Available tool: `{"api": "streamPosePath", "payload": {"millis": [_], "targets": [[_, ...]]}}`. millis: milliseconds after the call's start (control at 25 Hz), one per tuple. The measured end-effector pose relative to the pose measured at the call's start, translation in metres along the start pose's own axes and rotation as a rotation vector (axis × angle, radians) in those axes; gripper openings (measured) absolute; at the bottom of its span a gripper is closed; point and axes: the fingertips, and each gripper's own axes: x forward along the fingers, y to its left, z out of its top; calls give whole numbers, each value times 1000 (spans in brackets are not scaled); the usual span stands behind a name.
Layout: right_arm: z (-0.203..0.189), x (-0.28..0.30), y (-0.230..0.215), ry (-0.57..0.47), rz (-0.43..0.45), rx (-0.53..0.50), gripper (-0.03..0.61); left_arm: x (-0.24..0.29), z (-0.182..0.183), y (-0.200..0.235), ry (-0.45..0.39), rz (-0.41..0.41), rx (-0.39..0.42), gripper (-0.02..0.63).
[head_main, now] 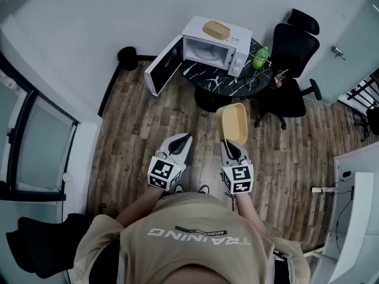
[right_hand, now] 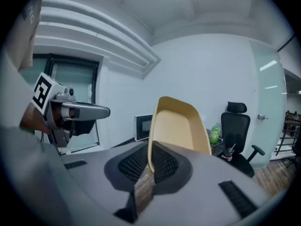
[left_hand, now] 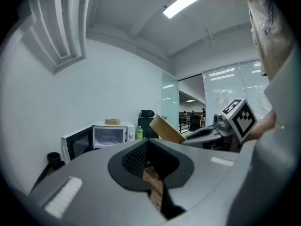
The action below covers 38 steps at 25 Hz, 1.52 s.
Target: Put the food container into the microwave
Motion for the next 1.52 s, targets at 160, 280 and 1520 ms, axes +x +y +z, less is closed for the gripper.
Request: {"api": "streamPosePath", "payload": {"millis": [160, 280, 1520], "targets": [[-6, 3, 3, 4, -5, 9, 23, -2, -8, 1, 9, -11, -4, 3], [-8, 6, 4, 14, -16, 7, 23, 0, -10, -2, 11, -38, -4, 3], [-42, 51, -23, 100, -11, -10, 23, 55, -42, 12, 78, -78, -38, 3]]}}
